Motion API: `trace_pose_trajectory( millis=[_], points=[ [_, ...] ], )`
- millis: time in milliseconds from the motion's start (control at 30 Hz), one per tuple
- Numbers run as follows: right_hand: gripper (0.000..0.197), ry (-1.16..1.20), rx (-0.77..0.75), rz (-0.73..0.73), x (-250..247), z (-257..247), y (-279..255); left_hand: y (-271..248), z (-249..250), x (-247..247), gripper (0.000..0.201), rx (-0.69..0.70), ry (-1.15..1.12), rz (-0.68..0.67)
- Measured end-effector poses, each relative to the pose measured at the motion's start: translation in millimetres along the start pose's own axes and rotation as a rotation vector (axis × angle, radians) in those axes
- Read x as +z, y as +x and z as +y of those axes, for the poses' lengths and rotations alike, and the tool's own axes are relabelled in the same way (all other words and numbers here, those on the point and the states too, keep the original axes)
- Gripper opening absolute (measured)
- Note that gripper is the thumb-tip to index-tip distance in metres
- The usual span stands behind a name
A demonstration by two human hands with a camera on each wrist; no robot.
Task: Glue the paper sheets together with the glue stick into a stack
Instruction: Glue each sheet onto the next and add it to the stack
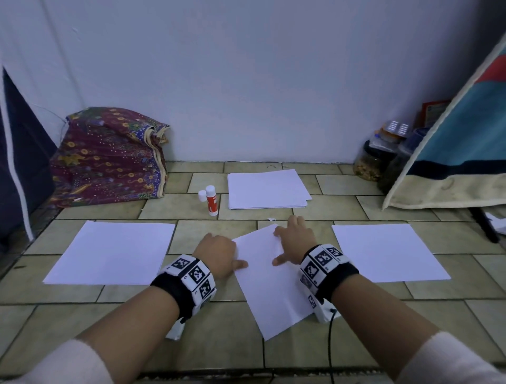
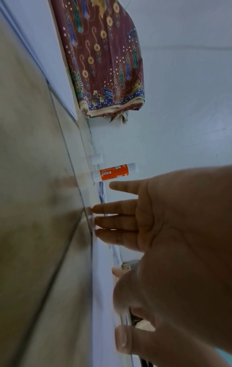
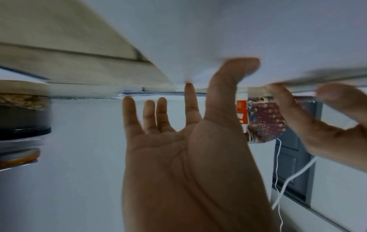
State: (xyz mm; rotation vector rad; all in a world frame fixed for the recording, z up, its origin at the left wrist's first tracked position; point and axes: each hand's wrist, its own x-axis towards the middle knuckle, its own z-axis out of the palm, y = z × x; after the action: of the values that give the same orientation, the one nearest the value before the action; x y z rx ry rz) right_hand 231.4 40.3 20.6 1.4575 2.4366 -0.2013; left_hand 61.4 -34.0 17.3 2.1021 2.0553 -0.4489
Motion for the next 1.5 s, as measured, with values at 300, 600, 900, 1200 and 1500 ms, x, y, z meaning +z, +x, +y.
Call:
trace_pose_trajectory(
  millis=[300,600,900,1200,1500],
  points=[
    [0.062,-0.006,-0.212,-0.140,-1.7,-44.1,-0.8,4.2,-13.2,0.4,0.087,0.019,-0.045,0.045],
    [0.110,0.043,-0.292,-0.299,13.4,-15.7,8.0,10.9,-33.5,20.1,0.117,0.058,-0.032,-0.184],
    [0.142,0.156,-0.023,-0.224,21.5,50.7,-4.8,20.0,-48.7,21.1,0.123,0.116,-0.133,-0.134],
    [0.153,0.225,0.032,-0.100,18.8,46.0,-10.2,21.8,-52.6,34.5,0.137,0.052,-0.153,-0.259],
    [0.113,1.016,0.069,0.257,17.4,50.5,-23.1,25.1,-55.0,39.5,0.168,0.082,-0.166,-0.241]
  ],
)
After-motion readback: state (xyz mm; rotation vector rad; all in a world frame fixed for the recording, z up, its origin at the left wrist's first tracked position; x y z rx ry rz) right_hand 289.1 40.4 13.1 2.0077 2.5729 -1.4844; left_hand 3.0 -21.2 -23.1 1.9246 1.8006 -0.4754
